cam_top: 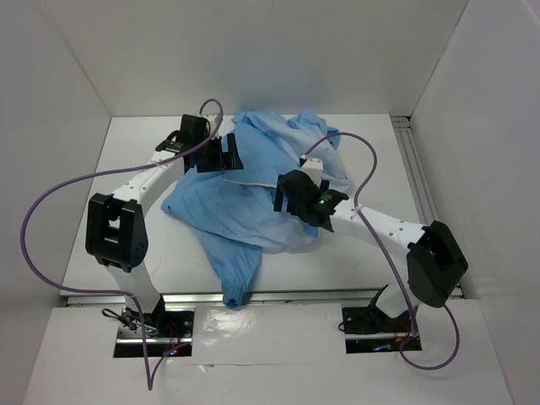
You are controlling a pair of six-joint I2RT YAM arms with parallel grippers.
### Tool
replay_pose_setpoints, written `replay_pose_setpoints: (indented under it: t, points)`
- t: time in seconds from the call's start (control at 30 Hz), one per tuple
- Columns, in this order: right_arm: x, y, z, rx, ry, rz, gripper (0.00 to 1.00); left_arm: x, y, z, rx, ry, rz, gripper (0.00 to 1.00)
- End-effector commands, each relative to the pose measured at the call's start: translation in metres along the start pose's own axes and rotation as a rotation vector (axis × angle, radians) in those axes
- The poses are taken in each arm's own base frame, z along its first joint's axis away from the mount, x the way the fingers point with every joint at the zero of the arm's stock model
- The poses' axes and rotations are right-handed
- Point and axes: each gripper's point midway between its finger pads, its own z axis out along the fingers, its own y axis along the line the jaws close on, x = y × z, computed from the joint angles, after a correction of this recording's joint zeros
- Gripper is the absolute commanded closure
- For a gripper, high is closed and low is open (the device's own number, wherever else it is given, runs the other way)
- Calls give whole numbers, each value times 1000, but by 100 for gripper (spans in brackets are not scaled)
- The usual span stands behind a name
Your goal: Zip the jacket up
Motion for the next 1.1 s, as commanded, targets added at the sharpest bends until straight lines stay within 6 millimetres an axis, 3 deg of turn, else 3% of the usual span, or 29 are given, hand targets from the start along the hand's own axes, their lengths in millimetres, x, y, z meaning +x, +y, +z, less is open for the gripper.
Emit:
replay_pose_setpoints:
  t: [0.0, 0.27, 0.47, 0.53, 0.77, 1.0, 1.07]
  points:
    - [-11, 0, -9, -7, -45, 30, 0, -16, -11, -8, 37, -42, 49, 0]
    - [-17, 7, -16, -84, -79, 41, 0, -15, -18, -6, 77, -14, 46, 0]
    - [-27, 10, -36, -157, -147, 53, 0, -13, -24, 2, 143, 21, 26, 1]
    - [-28, 10, -40, -187, -164, 71, 0, -3, -29, 12, 191, 69, 7, 2]
    - [-32, 3, -44, -169, -188, 51, 0, -3, -1, 37, 65, 72, -94, 4]
    - [-28, 4, -36, -140, -166, 41, 0, -11, 32, 38, -13, 41, -168, 6]
    - [-26, 6, -34, -146, -159, 38, 0, -4, 37, 47, -22, 64, -176, 8]
